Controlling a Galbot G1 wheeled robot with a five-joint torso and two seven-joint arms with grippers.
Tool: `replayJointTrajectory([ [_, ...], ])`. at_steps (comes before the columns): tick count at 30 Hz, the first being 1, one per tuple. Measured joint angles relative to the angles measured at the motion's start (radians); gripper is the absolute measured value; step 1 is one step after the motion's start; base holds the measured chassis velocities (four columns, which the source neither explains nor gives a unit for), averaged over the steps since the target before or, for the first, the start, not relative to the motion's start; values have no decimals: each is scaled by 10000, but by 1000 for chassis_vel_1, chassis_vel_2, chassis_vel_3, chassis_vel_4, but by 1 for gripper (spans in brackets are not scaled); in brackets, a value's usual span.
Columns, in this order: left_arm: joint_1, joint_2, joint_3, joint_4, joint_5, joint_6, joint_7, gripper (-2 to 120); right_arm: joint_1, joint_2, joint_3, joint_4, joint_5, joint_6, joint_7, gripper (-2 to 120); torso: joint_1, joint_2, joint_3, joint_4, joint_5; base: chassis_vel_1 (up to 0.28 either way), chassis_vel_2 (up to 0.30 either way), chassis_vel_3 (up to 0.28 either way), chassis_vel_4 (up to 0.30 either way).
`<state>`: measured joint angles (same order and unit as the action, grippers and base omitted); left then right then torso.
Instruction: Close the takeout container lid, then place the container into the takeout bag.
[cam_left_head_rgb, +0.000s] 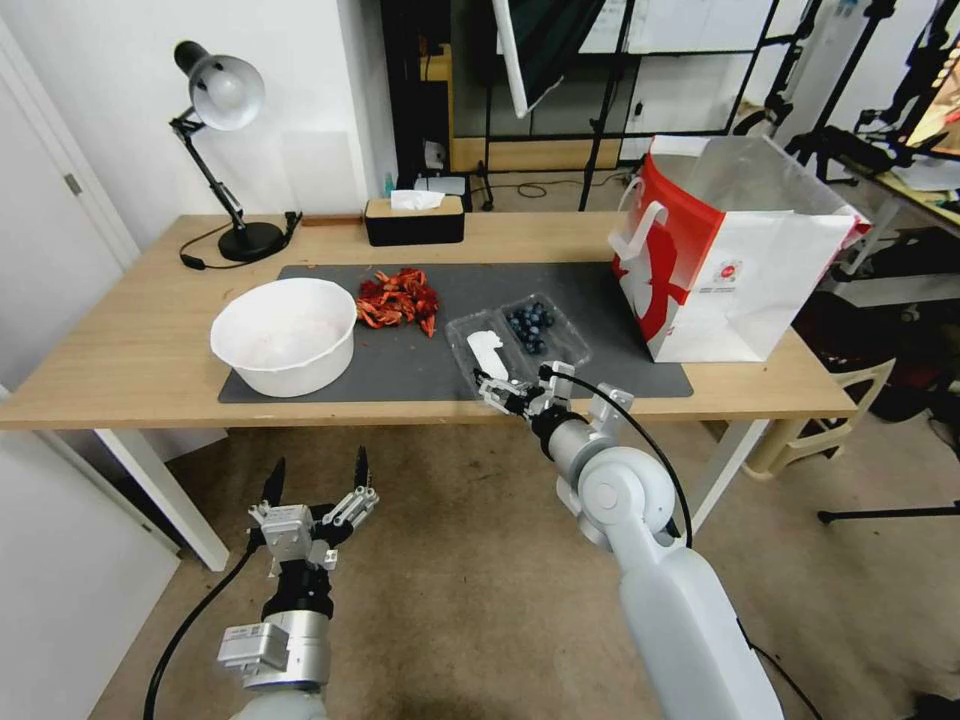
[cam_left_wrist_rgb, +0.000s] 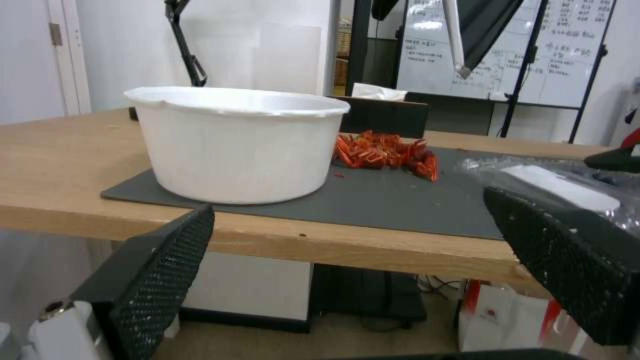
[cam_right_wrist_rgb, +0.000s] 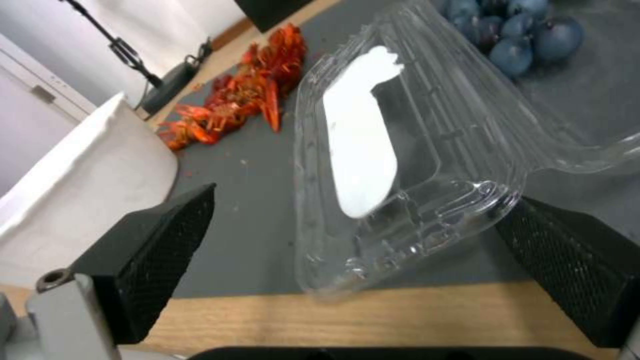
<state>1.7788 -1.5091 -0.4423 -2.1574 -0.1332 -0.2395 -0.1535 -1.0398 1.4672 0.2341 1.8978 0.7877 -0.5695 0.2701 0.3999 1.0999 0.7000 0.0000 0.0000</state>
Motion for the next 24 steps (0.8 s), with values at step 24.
replayJointTrajectory([
  [24, 264, -95, -67, -28, 45, -364, 20, 100, -77, 567, -715, -93, -679, 304, -461, 100, 0, 2, 0, -1, -1, 0, 0, 0, 0],
])
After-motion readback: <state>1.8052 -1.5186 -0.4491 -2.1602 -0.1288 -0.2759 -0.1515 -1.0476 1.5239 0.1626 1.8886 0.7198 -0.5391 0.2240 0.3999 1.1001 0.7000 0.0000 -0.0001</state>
